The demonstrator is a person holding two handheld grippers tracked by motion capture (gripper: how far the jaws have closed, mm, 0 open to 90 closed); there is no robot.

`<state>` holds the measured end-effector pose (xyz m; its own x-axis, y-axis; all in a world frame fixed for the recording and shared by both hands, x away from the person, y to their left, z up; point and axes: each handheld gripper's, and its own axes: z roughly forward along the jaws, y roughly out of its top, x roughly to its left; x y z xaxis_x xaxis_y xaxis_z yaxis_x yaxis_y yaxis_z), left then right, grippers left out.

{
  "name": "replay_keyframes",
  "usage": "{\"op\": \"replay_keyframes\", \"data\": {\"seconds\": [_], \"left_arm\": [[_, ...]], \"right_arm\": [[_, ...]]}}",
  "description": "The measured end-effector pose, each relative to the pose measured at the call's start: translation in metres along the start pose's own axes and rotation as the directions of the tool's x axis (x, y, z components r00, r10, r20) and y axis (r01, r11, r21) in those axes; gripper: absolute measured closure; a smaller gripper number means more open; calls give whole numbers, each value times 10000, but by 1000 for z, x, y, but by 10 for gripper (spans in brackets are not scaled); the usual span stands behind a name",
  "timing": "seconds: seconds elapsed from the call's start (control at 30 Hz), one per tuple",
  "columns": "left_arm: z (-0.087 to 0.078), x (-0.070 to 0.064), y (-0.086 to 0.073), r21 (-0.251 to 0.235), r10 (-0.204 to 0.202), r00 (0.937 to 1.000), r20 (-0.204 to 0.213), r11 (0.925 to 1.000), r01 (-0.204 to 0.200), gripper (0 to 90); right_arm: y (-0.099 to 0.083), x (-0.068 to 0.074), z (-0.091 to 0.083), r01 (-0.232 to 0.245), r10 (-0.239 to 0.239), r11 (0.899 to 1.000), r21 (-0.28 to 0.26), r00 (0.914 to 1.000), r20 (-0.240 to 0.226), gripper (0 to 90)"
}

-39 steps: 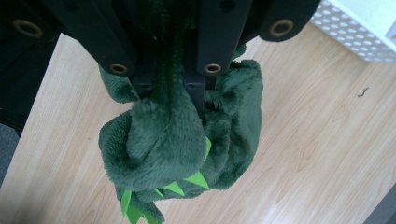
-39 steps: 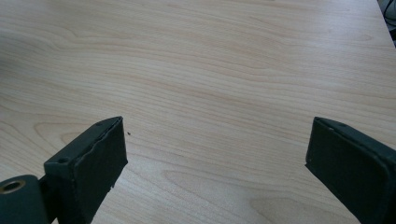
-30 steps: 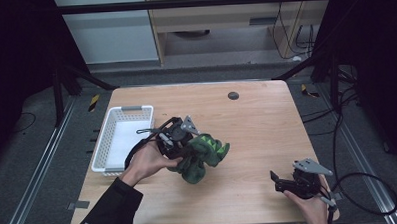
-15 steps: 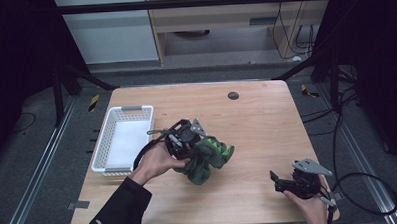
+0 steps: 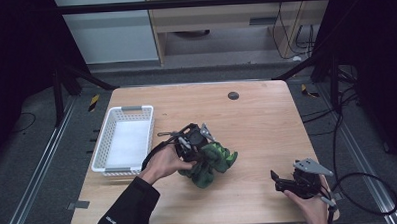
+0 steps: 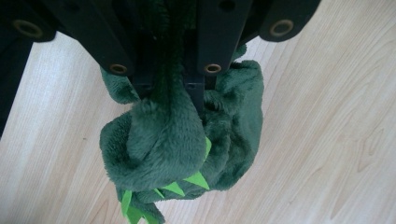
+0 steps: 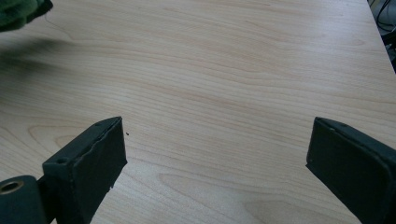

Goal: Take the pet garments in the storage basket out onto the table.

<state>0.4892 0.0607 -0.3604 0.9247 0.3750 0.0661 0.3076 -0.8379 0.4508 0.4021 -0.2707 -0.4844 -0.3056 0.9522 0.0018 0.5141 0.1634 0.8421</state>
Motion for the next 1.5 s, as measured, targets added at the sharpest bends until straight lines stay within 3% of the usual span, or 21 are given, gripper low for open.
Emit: {"op": "replay_keyframes", "data": {"seconds": [0.67,0.9,1.2,1.5], "left_arm": [[37,-4,-2,380,52,9991,419,9993,-68,804],[44,-4,-4,402,-8,9987,502,9992,-12,759],[51,-6,-8,353,-134,9979,634,9993,112,621],[39,-5,-14,-325,-201,9988,447,9992,216,429]], "right_arm": [[0,0,0,32,-32,10000,-18,10000,10,47],[0,0,0,45,-45,10000,-11,10000,6,47],[0,0,1,22,-22,10000,11,10000,-16,46],[-1,0,1,-11,11,10000,-38,10000,-33,40]]}}
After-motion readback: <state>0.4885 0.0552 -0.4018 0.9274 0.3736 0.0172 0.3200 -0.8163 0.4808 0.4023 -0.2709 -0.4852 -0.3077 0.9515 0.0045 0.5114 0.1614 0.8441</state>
